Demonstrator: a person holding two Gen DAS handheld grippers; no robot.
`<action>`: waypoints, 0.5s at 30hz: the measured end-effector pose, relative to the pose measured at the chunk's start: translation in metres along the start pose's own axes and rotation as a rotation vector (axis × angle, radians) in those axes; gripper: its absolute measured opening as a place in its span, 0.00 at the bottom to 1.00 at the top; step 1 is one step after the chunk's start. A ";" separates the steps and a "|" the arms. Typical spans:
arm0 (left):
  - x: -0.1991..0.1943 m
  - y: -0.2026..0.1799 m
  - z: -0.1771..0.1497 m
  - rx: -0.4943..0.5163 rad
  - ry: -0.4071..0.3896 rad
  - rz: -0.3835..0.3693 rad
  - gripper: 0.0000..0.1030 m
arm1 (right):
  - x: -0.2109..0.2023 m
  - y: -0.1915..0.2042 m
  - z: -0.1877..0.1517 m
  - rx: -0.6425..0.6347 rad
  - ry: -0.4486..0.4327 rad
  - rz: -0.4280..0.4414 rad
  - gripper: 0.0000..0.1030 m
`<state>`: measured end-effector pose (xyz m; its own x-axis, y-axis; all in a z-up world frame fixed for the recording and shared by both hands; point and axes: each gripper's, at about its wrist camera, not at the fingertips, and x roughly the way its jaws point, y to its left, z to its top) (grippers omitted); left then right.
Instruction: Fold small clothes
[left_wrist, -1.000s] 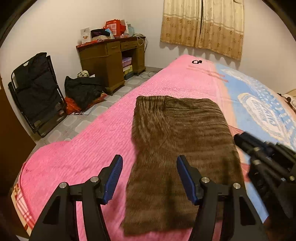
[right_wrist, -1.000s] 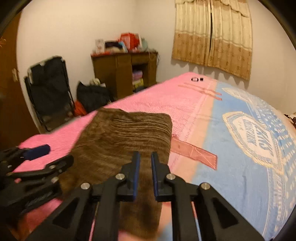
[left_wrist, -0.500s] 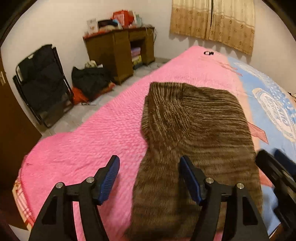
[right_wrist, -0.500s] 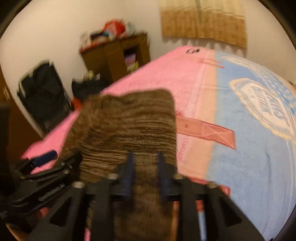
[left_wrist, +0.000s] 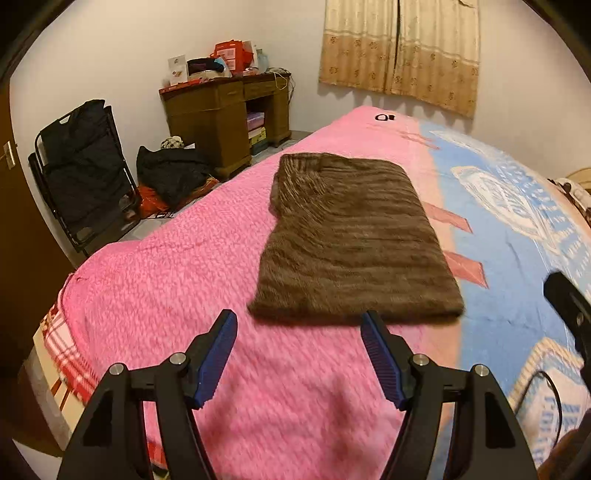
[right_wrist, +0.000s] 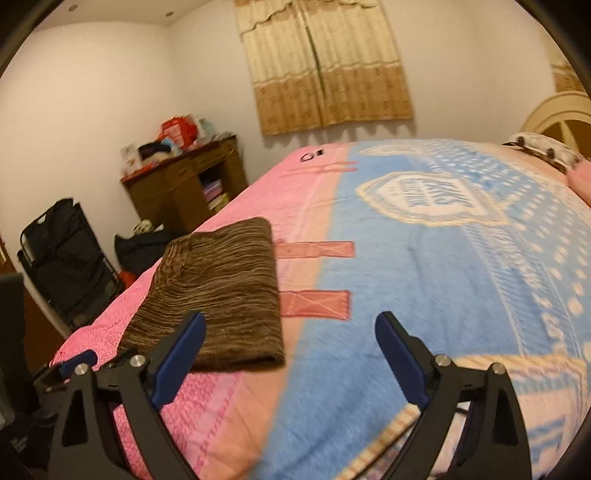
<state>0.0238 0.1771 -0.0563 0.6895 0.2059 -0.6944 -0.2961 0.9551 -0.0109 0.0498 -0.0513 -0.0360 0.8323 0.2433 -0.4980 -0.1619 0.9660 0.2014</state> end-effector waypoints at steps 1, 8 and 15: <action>-0.004 -0.003 -0.002 0.008 -0.001 -0.003 0.68 | -0.004 0.000 0.000 -0.001 -0.009 -0.006 0.93; -0.037 -0.012 -0.008 0.032 -0.057 -0.046 0.68 | -0.054 0.001 0.012 -0.009 -0.176 -0.041 0.94; -0.068 -0.014 -0.004 0.068 -0.170 -0.011 0.78 | -0.101 0.007 0.021 -0.027 -0.367 -0.061 1.00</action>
<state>-0.0221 0.1487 -0.0118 0.7959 0.2226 -0.5630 -0.2464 0.9686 0.0346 -0.0242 -0.0712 0.0337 0.9747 0.1426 -0.1723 -0.1159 0.9809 0.1561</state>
